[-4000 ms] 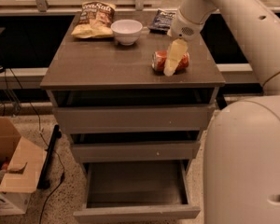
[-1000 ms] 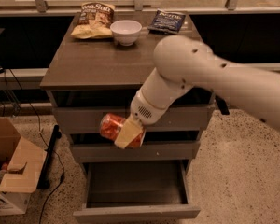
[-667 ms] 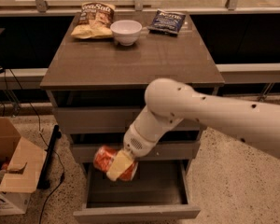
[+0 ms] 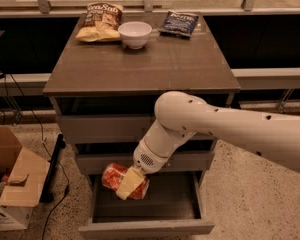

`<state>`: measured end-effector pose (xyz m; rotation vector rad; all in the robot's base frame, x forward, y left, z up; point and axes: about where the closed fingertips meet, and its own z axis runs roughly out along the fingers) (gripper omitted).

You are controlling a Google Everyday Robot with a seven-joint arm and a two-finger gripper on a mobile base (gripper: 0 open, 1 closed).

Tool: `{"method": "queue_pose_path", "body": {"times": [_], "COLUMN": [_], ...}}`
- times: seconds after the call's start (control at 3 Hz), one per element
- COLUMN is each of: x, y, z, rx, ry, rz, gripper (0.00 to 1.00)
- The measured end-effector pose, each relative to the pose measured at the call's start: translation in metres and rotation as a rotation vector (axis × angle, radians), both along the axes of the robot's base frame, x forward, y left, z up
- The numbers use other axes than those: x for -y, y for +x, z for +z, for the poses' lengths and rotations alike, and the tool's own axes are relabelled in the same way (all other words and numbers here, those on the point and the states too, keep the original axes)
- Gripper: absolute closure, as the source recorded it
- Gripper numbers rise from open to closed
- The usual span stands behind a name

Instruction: Place coke can into bottom drawer

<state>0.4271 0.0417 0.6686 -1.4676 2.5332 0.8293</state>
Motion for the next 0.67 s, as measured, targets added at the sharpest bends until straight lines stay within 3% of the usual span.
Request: {"method": "queue_pose_path", "body": {"times": [0.33, 0.67], "x": [0.009, 0.027], "y": [0.013, 0.029], "z": [-0.019, -0.067], "rx": [-0.006, -0.044], "ry": [-0.042, -0.093], "rz": [-0.001, -0.022], "gripper": [1.00, 1.00]}}
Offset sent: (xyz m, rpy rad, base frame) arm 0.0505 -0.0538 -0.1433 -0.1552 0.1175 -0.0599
